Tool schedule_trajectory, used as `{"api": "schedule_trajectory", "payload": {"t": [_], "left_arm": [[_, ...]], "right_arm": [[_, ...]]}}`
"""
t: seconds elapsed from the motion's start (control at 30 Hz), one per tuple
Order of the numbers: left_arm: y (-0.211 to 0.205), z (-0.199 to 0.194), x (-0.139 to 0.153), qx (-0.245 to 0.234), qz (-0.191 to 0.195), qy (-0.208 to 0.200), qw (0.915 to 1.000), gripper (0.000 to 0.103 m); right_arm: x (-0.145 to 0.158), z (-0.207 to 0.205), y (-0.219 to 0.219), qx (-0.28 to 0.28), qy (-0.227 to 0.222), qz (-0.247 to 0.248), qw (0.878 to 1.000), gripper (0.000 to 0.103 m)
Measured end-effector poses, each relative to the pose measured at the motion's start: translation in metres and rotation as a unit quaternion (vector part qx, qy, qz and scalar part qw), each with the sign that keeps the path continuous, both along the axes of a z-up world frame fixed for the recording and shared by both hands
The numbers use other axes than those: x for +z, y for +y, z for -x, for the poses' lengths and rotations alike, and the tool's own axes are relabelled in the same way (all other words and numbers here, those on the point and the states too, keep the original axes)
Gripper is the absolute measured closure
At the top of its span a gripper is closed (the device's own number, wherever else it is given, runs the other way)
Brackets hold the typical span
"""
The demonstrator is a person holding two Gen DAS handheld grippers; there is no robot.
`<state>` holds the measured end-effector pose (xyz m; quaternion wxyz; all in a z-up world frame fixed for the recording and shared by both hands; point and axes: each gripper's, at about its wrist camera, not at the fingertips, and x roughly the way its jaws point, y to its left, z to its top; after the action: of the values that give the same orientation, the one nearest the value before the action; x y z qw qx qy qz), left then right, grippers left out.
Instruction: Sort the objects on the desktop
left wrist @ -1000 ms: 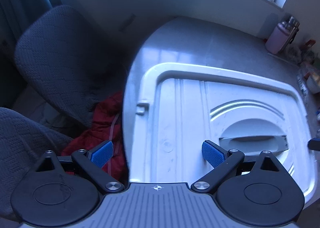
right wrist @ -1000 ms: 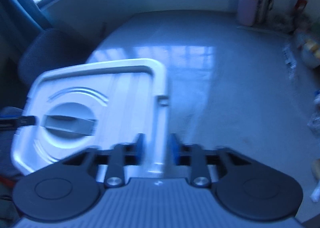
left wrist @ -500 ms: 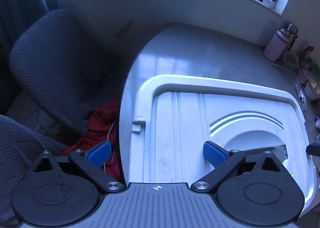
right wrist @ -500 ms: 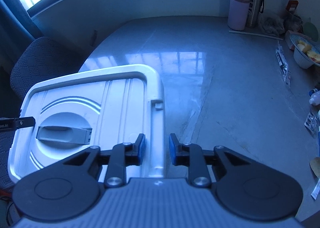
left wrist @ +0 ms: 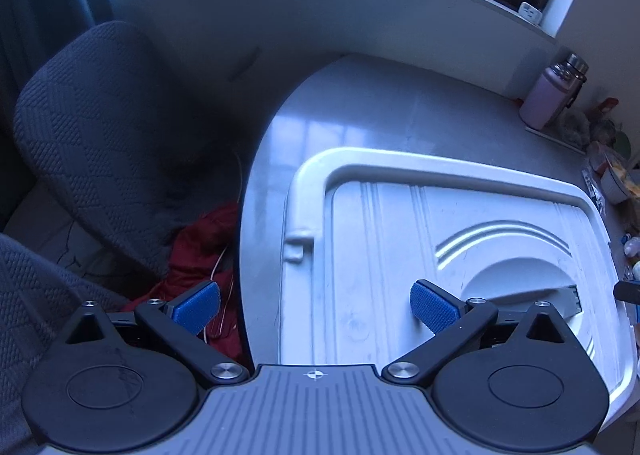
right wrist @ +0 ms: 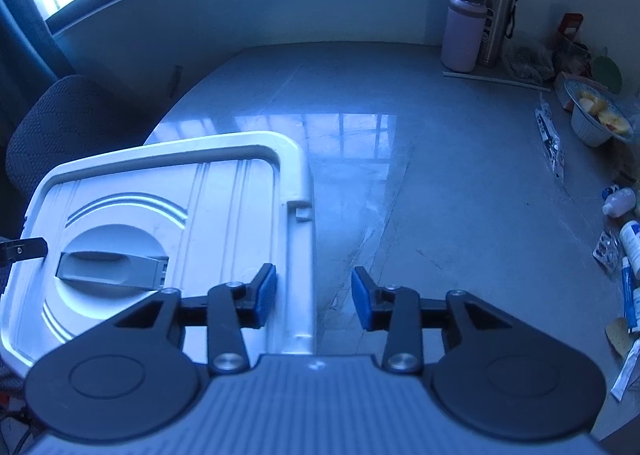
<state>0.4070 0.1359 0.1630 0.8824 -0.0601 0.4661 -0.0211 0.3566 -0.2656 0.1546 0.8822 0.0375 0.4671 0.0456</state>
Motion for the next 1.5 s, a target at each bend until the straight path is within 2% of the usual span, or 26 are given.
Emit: {"api": "schedule_trajectory", "payload": {"t": [0.27, 0.73, 0.77, 0.9, 0.93, 1.0, 1.1, 1.23, 1.37, 1.5], "left_arm": [[-0.007, -0.027, -0.001, -0.026, -0.008, -0.012, 0.9996, 0.0], [-0.015, -0.05, -0.001, -0.056, -0.01, -0.017, 0.9982, 0.0], [-0.016, -0.051, 0.0, -0.058, -0.014, -0.019, 0.998, 0.0], [-0.016, -0.049, 0.002, -0.051, -0.012, -0.018, 0.9985, 0.0], [-0.017, -0.048, 0.002, -0.046, -0.011, -0.017, 0.9987, 0.0], [-0.019, -0.042, 0.004, -0.04, -0.014, -0.017, 0.999, 0.0], [-0.026, -0.023, 0.011, -0.039, -0.032, -0.043, 0.9978, 0.001], [-0.038, 0.009, 0.025, -0.041, -0.051, -0.089, 0.9939, 0.001], [-0.049, 0.053, 0.037, -0.027, -0.056, -0.16, 0.9851, 0.0], [-0.06, 0.099, 0.043, 0.008, -0.046, -0.19, 0.9807, 0.0]], "right_arm": [[-0.001, 0.015, 0.003, -0.025, -0.017, 0.006, 1.0, 0.062], [0.0, 0.034, 0.005, -0.056, -0.016, -0.006, 0.998, 0.062], [0.0, 0.034, 0.004, -0.058, -0.015, -0.008, 0.998, 0.061], [-0.002, 0.036, 0.002, -0.073, -0.023, -0.001, 0.997, 0.045], [-0.002, 0.039, 0.002, -0.075, -0.026, -0.001, 0.997, 0.044], [-0.002, 0.043, 0.001, -0.075, -0.027, -0.002, 0.997, 0.039], [-0.001, 0.048, 0.002, -0.075, -0.03, 0.004, 0.997, 0.03], [0.001, 0.061, 0.005, -0.063, -0.054, -0.001, 0.997, 0.028], [0.008, 0.082, 0.004, -0.057, -0.09, -0.016, 0.994, 0.026], [0.009, 0.112, 0.006, -0.037, -0.1, -0.02, 0.994, 0.024]]}}
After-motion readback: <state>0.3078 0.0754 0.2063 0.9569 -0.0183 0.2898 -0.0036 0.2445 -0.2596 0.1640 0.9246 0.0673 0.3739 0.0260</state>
